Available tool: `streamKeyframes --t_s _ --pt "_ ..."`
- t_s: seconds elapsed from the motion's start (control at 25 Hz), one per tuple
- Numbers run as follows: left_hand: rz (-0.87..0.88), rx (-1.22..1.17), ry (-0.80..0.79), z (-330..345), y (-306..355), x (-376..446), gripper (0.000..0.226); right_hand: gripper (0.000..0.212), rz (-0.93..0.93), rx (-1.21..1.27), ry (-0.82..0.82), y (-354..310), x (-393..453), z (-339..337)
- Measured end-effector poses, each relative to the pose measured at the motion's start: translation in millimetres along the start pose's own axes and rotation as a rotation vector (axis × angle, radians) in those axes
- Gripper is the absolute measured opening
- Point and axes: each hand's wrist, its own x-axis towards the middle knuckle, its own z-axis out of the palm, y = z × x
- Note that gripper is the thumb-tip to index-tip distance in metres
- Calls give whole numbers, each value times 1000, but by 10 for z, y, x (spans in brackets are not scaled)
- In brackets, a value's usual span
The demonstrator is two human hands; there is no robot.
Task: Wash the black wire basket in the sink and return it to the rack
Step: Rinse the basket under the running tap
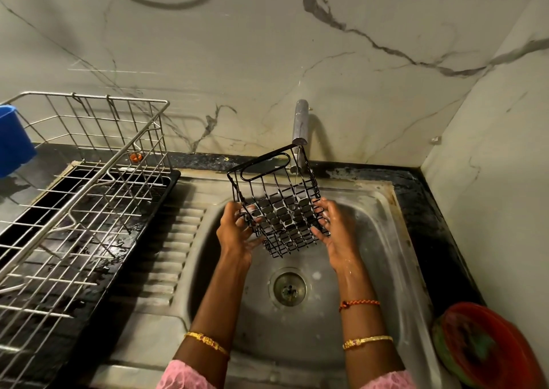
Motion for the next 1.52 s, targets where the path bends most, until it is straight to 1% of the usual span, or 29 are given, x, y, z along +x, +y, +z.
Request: streamKeyframes --t_s 0.12,0.32,0.48,0.68,0.88,1.28,1.52 --pt "-2 -4 -17 32 -13 7 14 14 -15 39 45 -13 -3 -10" --pt "-23 -19 -62 63 -57 50 19 8 -51 83 102 -84 -42 -36" --pt "-46 -35 -76 76 -80 101 23 14 -81 84 93 -125 -57 -51" --pt "-76 -84 -90 86 -100 132 28 14 -85 80 96 -107 -22 -43" --pt "-94 -105 -95 119 -123 114 28 26 -110 42 120 -104 33 -79" --pt "-122 -83 -100 144 -138 92 25 25 -105 41 166 -90 52 -117" --pt "-157 -15 -117 212 -109 71 25 22 -89 43 197 -95 37 -192"
